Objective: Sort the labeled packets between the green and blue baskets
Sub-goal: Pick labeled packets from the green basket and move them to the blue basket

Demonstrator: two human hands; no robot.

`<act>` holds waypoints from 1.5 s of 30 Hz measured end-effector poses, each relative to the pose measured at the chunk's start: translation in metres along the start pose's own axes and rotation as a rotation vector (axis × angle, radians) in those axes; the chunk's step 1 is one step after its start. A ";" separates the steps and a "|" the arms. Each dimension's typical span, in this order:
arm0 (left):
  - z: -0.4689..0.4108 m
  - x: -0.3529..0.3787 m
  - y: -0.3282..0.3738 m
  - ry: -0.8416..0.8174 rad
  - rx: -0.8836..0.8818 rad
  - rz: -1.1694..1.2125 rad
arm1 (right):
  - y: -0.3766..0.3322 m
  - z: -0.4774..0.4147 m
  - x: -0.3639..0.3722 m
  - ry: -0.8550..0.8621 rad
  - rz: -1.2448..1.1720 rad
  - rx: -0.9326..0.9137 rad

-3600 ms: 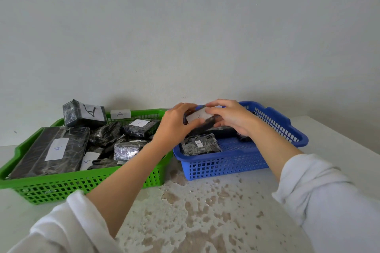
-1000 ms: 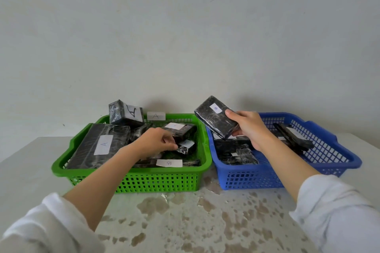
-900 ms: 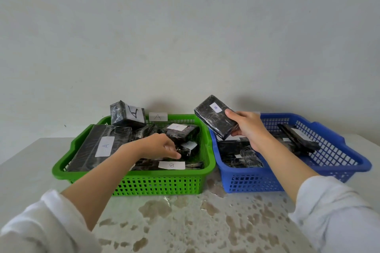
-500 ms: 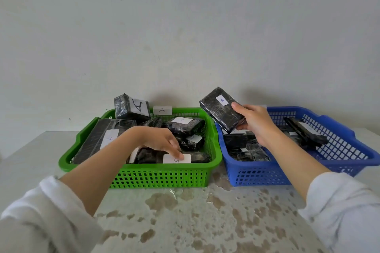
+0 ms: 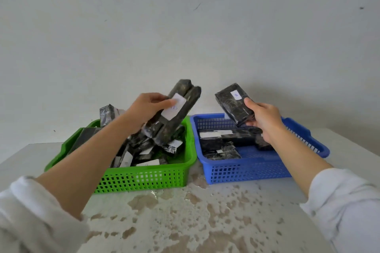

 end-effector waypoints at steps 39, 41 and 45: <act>-0.031 0.155 -0.030 0.172 0.181 -0.766 | 0.036 -0.031 -0.094 0.032 0.182 -0.132; -0.029 0.133 -0.045 0.235 0.083 -0.910 | 0.042 -0.030 -0.076 -0.030 0.184 -0.084; -0.032 0.126 -0.063 0.183 -0.065 -0.808 | 0.052 -0.029 -0.049 -0.159 0.269 0.034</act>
Point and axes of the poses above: each hand's wrist, its own z-axis away from the middle knuckle, its own x-axis out of the palm, y = z × x, the point moved 4 cm from there along -z, towards the middle knuckle, and after that the axes turned 5 degrees about -x, right-handed, at the moved point
